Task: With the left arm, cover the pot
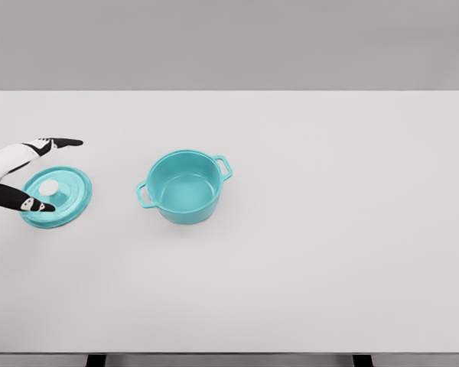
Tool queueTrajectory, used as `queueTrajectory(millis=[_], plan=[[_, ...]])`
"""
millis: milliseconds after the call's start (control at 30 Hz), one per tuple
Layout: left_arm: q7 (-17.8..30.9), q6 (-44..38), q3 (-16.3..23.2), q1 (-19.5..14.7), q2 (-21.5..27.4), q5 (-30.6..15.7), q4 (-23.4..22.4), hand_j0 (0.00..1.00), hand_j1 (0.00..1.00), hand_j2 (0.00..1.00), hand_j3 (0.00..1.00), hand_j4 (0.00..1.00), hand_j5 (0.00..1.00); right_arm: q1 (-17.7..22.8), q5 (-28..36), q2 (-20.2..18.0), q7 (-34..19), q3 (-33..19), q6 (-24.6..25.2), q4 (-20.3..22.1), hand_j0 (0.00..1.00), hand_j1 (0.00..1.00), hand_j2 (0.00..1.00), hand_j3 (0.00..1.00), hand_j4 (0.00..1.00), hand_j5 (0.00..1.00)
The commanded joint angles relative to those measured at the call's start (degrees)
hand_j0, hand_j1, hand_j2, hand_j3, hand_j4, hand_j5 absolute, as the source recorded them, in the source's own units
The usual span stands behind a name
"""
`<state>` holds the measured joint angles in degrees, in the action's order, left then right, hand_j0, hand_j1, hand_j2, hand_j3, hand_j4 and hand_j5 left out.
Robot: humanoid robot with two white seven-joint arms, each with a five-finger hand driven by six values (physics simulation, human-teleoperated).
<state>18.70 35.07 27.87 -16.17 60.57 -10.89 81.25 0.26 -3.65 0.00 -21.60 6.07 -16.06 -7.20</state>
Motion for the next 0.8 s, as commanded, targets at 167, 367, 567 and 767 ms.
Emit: queueTrajectory(millis=[167,367,567,767], plan=[[-4.02,-0.07,-0.54,-0.09,-5.82,-1.85,-11.99,1.00,1.00,1.00,1.00,1.00,1.00,0.00,-0.04,0.00,-0.02,-0.01,-0.03,0.00,1.00,1.00,1.00,1.00,1.00,1.00],[-4.20,-0.07,2.62,-0.26,-5.91,-1.68,-15.16,1.00,1.00,1.00,1.00,1.00,1.00,0.09,-0.04,0.00,-0.02,-0.01,-0.03,0.00,1.00,1.00,1.00,1.00,1.00,1.00],[-0.42,-0.07,4.03,-0.53,-1.60,-0.62,-10.15,1.00,1.00,1.00,1.00,1.00,1.00,0.00,-0.04,0.00,-0.02,-0.01,-0.03,0.00,1.00,1.00,1.00,1.00,1.00,1.00],[-0.07,-0.07,4.03,-2.02,-0.98,-3.43,-10.94,0.80,0.80,0.80,0.80,0.80,0.80,0.00,-0.04,0.00,-0.02,-0.01,-0.03,0.00,1.00,1.00,1.00,1.00,1.00,1.00]])
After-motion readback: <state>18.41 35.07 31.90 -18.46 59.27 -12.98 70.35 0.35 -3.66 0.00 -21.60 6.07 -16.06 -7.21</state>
